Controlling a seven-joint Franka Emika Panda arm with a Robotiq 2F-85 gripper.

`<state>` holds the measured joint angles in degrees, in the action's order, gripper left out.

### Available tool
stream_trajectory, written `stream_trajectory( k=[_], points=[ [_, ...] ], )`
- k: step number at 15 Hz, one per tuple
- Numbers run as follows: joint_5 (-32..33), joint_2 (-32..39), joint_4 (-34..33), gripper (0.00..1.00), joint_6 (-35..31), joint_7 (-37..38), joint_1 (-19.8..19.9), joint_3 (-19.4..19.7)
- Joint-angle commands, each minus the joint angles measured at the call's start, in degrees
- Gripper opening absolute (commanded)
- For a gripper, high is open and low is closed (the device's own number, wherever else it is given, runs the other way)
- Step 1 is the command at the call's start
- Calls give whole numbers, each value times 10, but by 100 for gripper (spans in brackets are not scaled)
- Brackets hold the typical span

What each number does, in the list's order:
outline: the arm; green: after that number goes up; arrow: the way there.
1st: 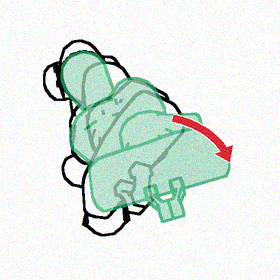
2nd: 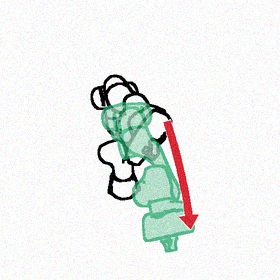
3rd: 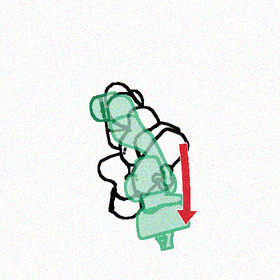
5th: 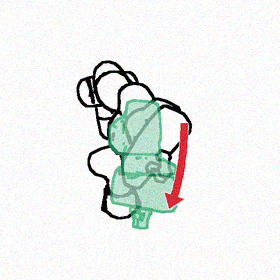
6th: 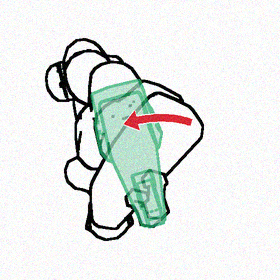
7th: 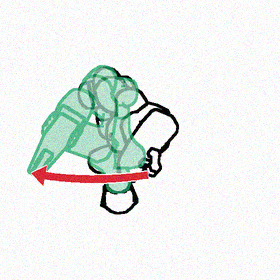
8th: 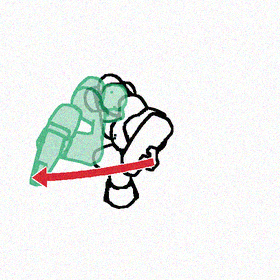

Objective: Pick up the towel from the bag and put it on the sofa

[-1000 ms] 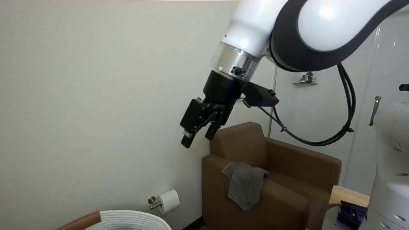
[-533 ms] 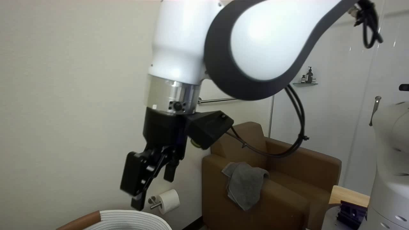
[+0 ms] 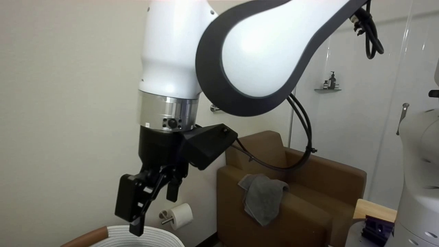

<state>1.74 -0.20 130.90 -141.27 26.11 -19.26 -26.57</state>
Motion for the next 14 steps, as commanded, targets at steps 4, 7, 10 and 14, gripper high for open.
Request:
stream_trajectory(
  k=[4, 7, 10, 14],
  points=[
    [9, 19, -11, 100, 0, 2, -12, 17],
    [29, 92, -53, 100, -20, 3, -12, 34],
    [28, 187, -119, 100, -38, -36, -28, 49],
    [-8, 323, -235, 100, -62, -143, -52, 41]
  ],
)
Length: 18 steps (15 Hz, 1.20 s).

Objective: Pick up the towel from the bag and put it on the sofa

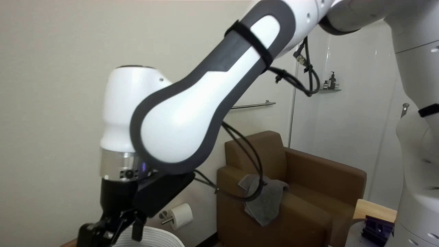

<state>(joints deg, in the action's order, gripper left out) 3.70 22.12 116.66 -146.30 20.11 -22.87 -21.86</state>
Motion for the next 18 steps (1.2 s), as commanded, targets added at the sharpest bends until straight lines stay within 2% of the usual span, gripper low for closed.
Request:
stream_trajectory(
  k=[1, 2, 3, 4, 6, 12, 13, 15, 16, 18],
  points=[
    [-29, 124, -122, 100, 9, -97, -25, -6],
    [-16, 135, -140, 100, 29, -89, -44, 10],
    [18, 127, -144, 100, 52, -45, -80, 49],
    [-17, 118, -116, 100, 16, -69, -56, 27],
    [-15, 134, -131, 100, 18, -66, -70, 37],
    [-23, 129, -128, 100, 6, -58, -64, 45],
    [13, 123, -127, 100, 2, -23, -90, 83],
    [55, 123, -137, 100, 27, 10, -115, 128],
    [64, 124, -138, 100, 25, 20, -121, 142],
    [45, 129, -136, 100, 16, 7, -110, 139]
  ],
)
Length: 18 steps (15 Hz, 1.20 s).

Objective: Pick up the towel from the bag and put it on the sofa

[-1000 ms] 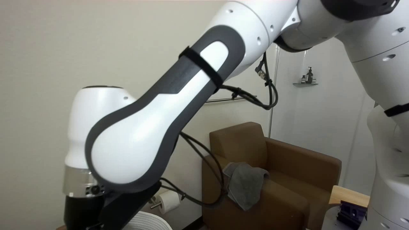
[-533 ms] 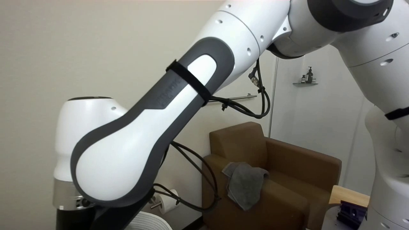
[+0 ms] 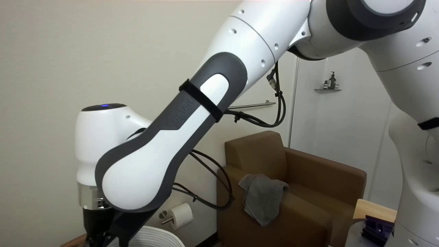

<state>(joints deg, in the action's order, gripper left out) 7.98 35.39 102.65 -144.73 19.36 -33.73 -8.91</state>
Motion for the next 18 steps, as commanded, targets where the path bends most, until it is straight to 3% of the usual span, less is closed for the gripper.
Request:
stream_trajectory(
  k=[1, 3, 18],
  points=[
    [-21, 2, 5, 100, -5, -2, 13, -6],
    [-18, 10, 6, 100, -3, 9, 6, 2],
    [-106, 94, -4, 100, -26, -61, 64, -72]
  ],
)
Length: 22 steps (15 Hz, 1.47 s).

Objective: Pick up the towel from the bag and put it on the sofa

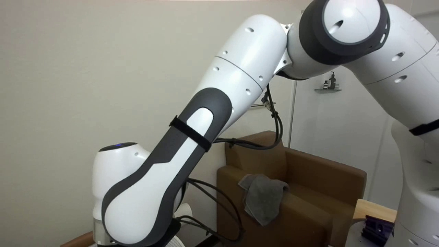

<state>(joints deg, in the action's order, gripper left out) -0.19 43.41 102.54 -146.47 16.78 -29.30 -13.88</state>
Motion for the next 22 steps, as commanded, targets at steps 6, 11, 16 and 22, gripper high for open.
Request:
stream_trajectory(
  k=[6, 11, 16, 22],
  points=[
    [-49, 20, -8, 100, -8, -66, 41, -50],
    [-34, -14, 22, 100, -24, -33, 26, -25],
    [95, -5, -69, 100, 9, 18, -80, 71],
    [-35, 84, -117, 100, -40, -119, 6, -66]
  ],
)
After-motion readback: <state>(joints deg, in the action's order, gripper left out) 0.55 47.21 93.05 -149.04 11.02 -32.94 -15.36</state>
